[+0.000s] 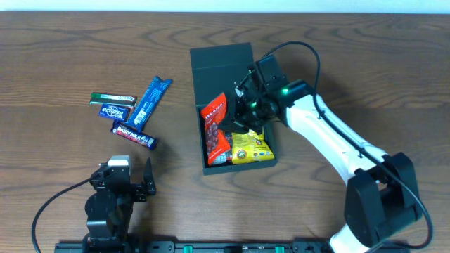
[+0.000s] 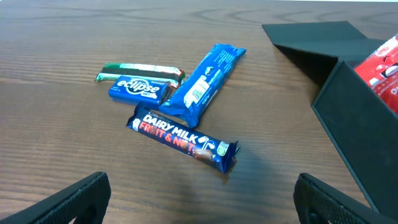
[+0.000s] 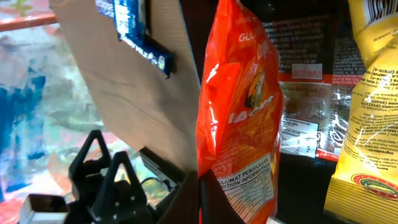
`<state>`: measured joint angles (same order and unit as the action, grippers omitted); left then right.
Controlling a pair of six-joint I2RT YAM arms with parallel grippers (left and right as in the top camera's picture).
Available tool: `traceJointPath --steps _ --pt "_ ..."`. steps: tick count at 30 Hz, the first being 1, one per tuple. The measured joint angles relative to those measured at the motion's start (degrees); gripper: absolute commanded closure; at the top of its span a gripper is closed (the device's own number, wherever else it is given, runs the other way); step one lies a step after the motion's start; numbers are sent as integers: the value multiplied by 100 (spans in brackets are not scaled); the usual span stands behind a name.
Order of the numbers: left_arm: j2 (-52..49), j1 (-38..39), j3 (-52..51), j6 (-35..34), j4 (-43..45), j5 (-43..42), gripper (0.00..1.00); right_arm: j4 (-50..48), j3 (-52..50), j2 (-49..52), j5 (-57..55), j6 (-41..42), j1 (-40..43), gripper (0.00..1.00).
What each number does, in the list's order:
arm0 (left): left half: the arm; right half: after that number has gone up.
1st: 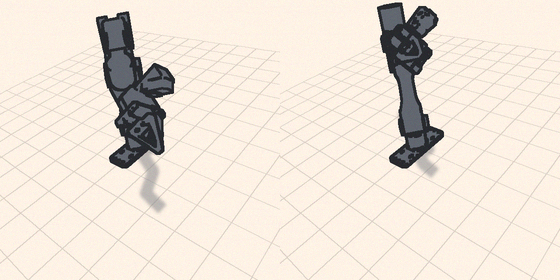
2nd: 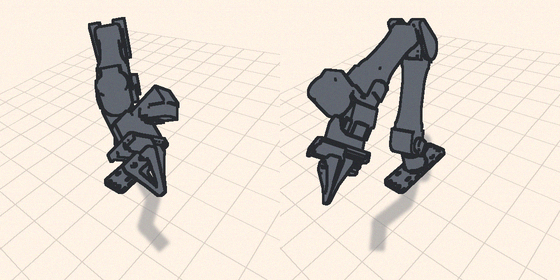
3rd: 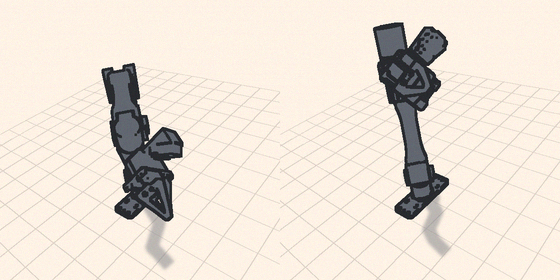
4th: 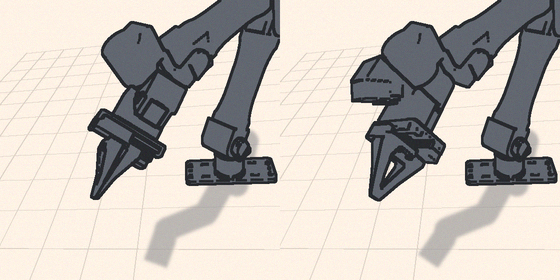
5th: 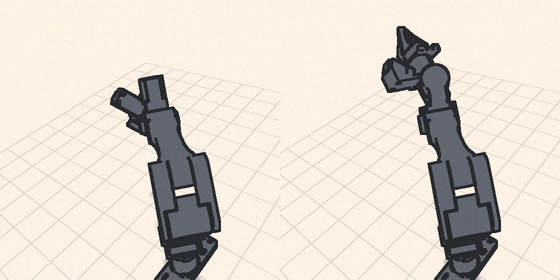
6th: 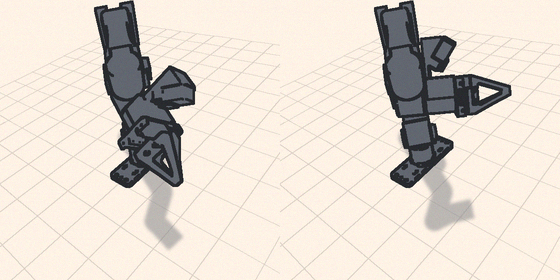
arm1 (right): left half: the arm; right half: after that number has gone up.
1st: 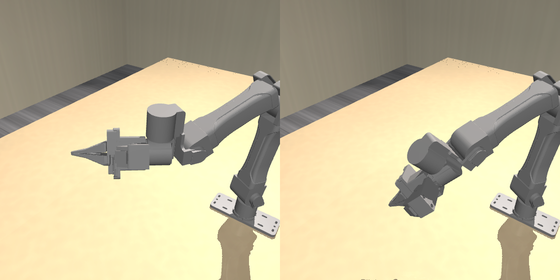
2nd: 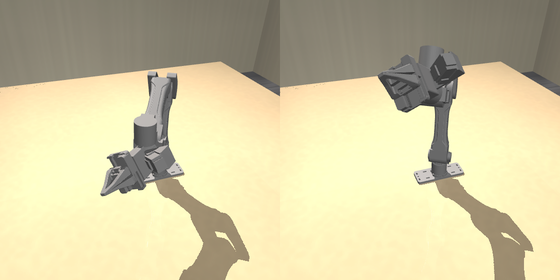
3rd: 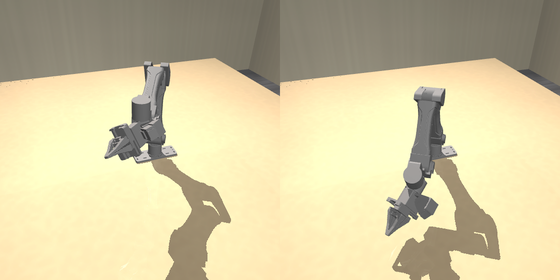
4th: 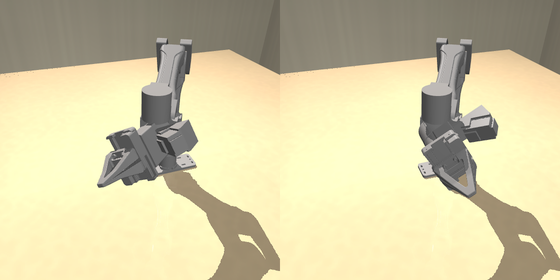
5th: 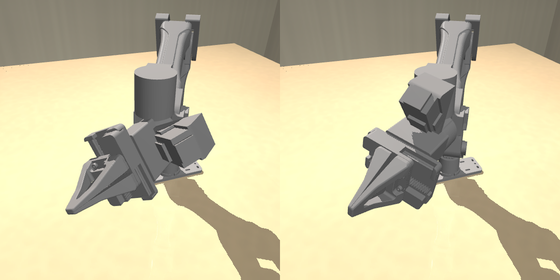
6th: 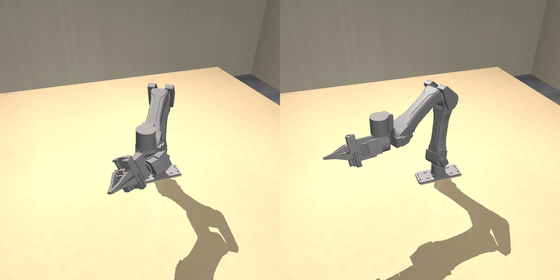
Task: Pack container
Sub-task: 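Lower the red bag into the box beside the yellow bag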
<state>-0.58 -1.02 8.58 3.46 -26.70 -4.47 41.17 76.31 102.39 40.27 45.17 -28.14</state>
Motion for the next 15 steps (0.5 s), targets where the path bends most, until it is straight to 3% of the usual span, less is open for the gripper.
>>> traceJointPath --steps 10,11,13,15 --pt "0 0 0 0 0 2 5 474 -2 0 -918 157 -138 97" --pt "0 0 0 0 0 2 5 518 -2 -2 -1051 151 -138 79" --pt "0 0 0 0 0 2 5 592 -2 0 -1307 92 -136 26" --pt "0 0 0 0 0 2 5 621 -2 0 -1462 15 -138 7"
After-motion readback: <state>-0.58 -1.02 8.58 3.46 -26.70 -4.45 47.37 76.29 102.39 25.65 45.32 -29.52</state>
